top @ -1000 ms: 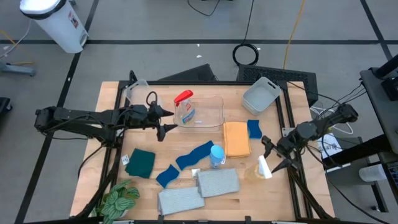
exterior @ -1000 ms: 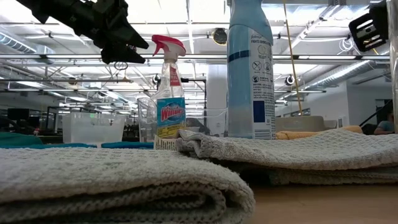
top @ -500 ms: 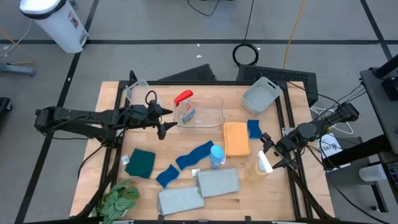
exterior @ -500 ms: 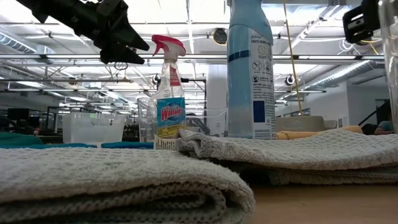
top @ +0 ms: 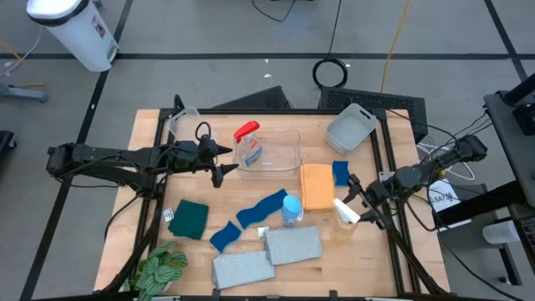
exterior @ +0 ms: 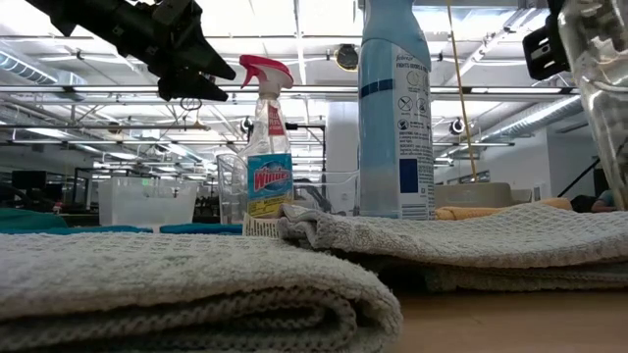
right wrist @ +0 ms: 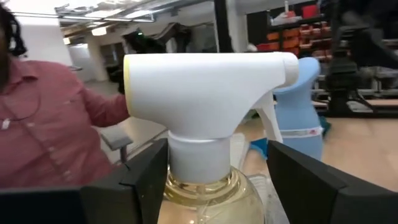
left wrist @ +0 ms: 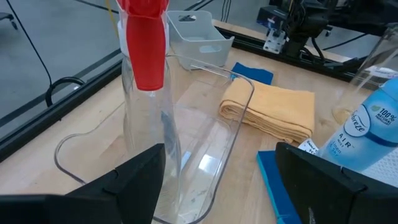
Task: Pick & Place Kitchen Items
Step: Put the yellow sprayer bottle into the transparent bin
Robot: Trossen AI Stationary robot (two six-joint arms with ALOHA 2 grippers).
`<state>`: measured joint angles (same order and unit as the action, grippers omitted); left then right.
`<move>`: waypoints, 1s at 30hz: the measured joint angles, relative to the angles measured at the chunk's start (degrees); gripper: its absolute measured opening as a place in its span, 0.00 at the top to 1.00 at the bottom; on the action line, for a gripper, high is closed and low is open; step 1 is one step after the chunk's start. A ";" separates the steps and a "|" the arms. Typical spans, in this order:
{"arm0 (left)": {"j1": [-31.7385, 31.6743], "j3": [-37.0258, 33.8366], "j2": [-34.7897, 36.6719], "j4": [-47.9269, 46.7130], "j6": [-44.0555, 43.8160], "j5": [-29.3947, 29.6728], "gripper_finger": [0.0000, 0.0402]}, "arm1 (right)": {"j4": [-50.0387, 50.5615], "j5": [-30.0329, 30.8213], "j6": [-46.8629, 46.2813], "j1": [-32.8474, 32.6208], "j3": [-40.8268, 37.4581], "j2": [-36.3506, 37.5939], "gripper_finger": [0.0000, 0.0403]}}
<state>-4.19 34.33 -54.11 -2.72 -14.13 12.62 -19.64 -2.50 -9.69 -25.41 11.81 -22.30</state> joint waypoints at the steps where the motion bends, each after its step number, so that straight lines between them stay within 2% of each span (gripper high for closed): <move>1: -0.02 0.00 0.00 0.00 -0.02 0.00 0.23 | -0.02 0.78 -0.23 -0.07 0.11 -0.25 0.41; 7: -0.01 0.00 0.00 -0.01 -0.02 0.00 0.23 | 0.56 1.05 0.30 -1.39 1.12 -0.68 0.50; 19: -0.02 0.00 0.00 -0.02 0.11 0.00 0.23 | 0.28 0.98 5.05 -5.79 1.77 -0.65 0.74; 27: -0.02 0.00 0.00 -0.04 0.26 0.00 0.23 | -4.48 0.98 5.44 -5.95 1.77 -1.15 0.70; 30: -0.01 0.00 0.00 -0.04 0.33 0.00 0.23 | -7.68 1.00 6.04 -5.95 1.77 -1.66 0.71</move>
<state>-4.19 34.33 -54.11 -2.76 -13.80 12.62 -27.32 -1.50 -3.65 -31.35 13.58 -23.96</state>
